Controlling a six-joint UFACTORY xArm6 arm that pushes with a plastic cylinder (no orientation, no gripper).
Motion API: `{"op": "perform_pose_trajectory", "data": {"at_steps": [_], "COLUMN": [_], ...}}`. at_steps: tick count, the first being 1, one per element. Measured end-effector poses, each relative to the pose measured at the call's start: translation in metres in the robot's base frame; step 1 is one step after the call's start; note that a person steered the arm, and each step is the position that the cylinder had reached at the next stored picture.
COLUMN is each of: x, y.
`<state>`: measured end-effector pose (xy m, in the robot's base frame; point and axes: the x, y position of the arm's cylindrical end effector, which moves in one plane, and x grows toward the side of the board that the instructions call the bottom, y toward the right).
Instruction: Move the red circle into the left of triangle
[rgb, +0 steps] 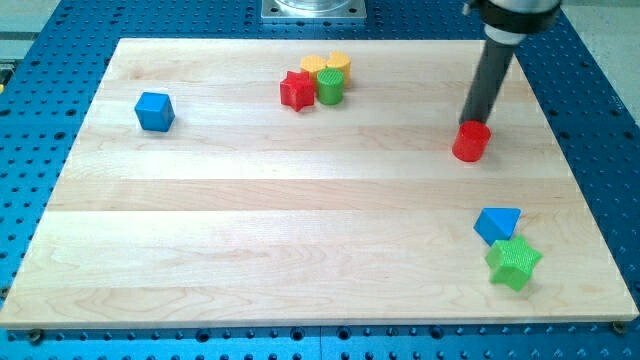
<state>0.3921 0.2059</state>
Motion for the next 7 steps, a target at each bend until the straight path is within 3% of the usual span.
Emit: {"op": "perform_pose_trajectory", "data": {"at_steps": [1,3,4,6,7], "x": [0.058,0.033,0.066,0.058,0.093], "y": [0.000,-0.023,-0.036,-0.062,-0.065]}}
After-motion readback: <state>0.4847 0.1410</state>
